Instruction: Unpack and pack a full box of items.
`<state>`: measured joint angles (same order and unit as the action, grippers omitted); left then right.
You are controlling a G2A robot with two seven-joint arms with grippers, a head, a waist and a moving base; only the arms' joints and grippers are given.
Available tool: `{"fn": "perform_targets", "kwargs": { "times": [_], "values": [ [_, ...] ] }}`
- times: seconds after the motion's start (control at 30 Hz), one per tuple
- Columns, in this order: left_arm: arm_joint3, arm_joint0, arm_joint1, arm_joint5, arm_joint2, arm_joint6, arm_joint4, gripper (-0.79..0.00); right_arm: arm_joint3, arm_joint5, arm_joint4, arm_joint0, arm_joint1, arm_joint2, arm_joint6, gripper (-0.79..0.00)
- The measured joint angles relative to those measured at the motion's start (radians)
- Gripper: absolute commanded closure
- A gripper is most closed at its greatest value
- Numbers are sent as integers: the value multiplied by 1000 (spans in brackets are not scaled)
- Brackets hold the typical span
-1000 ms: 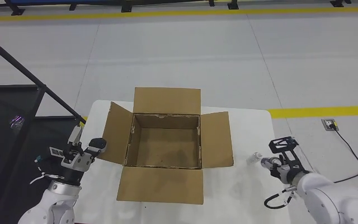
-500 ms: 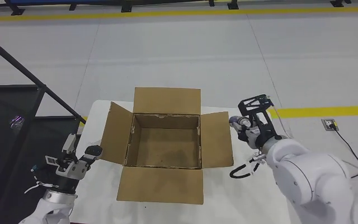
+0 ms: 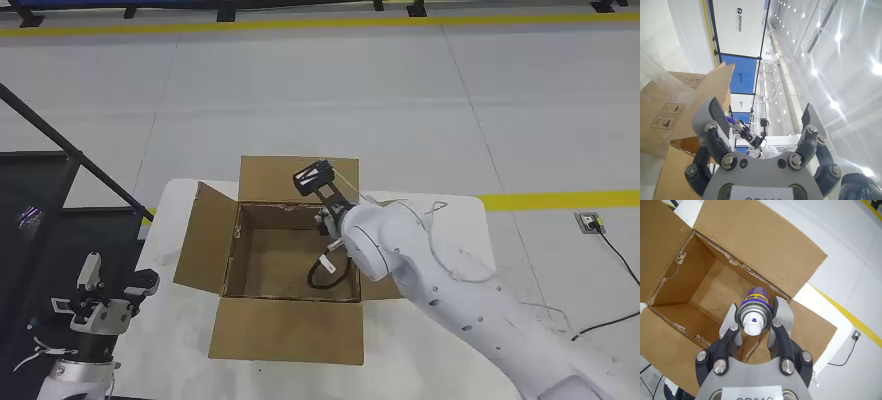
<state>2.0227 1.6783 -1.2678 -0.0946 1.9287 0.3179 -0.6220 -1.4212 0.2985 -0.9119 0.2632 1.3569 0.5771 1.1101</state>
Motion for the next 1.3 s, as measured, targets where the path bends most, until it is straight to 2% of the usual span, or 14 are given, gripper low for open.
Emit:
{"fn": "perform_targets", "kwargs": {
  "times": [0.27,0.5,0.63,0.7,0.77,0.97,1.1,1.23,1.3],
  "values": [
    [0,0,0,0,0,0,1,-785,278,-39,107,-30,119,-137,-84,0],
    [0,0,0,0,0,0,1,-785,427,-75,139,-28,194,-184,-133,0],
    [0,0,0,0,0,0,1,-785,496,-99,149,-33,226,-193,-147,-369],
    [0,0,0,0,0,0,1,-785,527,-108,152,-37,241,-194,-152,-683],
    [0,0,0,0,0,0,1,-785,551,-121,154,-40,254,-193,-156,-785],
    [0,0,0,0,0,0,1,-785,573,-135,120,-46,276,-192,-156,-785],
    [0,0,0,0,0,0,1,-785,523,-125,82,-49,274,-175,-146,-785],
    [0,0,0,0,0,0,1,-785,371,-97,-3,-32,243,-144,-92,-785],
    [0,0,0,0,0,0,1,-785,247,-73,-72,-5,212,-114,-37,-785]
  ]
}}
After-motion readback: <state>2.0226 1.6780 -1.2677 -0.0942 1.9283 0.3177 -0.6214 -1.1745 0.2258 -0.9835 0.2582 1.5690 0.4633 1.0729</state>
